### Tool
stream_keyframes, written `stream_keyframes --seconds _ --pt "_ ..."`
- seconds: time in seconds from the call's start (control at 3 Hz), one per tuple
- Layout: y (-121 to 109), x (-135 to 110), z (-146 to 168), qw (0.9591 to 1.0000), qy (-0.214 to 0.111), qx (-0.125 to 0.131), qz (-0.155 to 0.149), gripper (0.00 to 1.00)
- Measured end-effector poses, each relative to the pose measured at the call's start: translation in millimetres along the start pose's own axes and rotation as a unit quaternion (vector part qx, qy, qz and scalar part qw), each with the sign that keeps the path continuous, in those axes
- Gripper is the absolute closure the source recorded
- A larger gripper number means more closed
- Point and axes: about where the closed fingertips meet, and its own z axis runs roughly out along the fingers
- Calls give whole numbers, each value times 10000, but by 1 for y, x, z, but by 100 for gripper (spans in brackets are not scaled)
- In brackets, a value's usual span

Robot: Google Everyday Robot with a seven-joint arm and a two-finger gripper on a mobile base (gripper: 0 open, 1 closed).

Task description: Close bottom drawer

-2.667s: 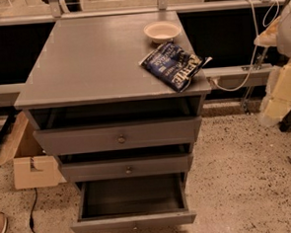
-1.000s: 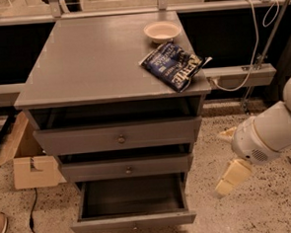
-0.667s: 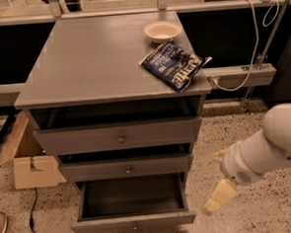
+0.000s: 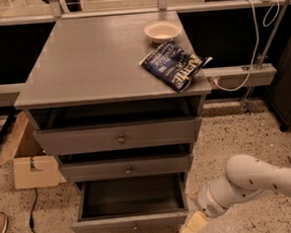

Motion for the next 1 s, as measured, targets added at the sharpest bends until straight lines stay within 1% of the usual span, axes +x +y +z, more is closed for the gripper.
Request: stream_keyframes --seconds 0.33,0.67,1.0 --pt "-14 2 63 9984 -364 -394 174 0" --pt "-27 -3 112 9926 -875 -787 291 0" --pt "-25 5 134 9898 -948 -983 410 0"
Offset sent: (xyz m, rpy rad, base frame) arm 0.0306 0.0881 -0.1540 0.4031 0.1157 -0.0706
